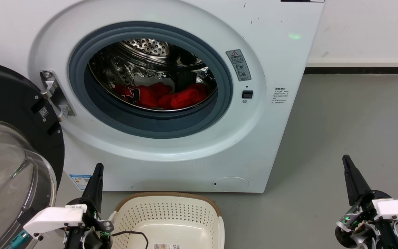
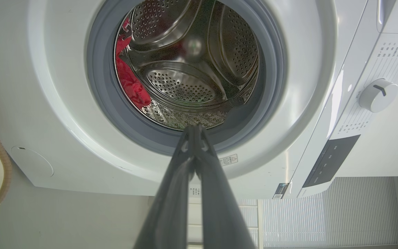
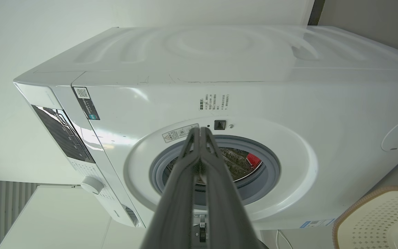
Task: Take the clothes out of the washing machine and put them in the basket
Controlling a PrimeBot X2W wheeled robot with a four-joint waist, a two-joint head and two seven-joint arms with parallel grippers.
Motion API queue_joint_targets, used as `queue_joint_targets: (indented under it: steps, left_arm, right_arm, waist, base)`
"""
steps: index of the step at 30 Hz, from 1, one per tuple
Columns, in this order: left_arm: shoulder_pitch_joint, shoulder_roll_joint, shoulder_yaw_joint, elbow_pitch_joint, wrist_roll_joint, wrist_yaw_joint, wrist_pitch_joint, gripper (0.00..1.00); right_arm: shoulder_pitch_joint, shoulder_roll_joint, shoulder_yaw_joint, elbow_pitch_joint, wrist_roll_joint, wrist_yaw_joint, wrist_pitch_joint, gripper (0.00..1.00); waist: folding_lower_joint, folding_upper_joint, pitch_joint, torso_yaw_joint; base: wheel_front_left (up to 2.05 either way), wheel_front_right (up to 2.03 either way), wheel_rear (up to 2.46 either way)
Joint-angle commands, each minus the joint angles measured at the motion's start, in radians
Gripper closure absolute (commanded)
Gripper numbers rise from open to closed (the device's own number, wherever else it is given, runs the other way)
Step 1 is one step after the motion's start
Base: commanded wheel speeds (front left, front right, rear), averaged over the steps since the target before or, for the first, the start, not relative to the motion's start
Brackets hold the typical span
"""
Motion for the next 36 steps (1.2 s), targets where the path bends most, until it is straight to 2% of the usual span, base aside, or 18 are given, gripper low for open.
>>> queue_joint_targets:
  steps: [1, 22, 23, 36]
  left_arm:
    - [-0.007, -0.002, 0.002, -0.001, -0.002, -0.005, 0.002, 1.00]
    - [0.000, 0.000, 0.000, 0.000, 0.000, 0.000, 0.000, 1.00]
    - [0.003, -0.001, -0.001, 0.007, 0.000, 0.001, 0.000, 0.00]
    - [0.046, -0.003, -0.014, 0.012, 0.044, 0.001, -0.050, 0.00]
  right_arm:
    - [-0.012, -0.004, -0.001, 0.001, 0.004, 0.000, 0.001, 1.00]
    - [0.000, 0.000, 0.000, 0.000, 0.000, 0.000, 0.000, 1.00]
    - [0.003, 0.001, 0.000, 0.007, 0.000, 0.000, 0.000, 0.00]
    - [0.045, 0.004, 0.002, 0.024, -0.053, 0.000, -0.050, 0.00]
  waist:
    - [0.0000, 0.0000, 0.000, 0.000]
    - [0.0000, 0.0000, 0.000, 0.000]
    - [0.0000, 0.0000, 0.000, 0.000]
    - [0.0000, 0.0000, 0.002, -0.002]
  base:
    - [0.00, 0.00, 0.00]
    - [0.00, 0.00, 0.00]
    - [0.00, 0.00, 0.00]
    - [0.00, 0.00, 0.00]
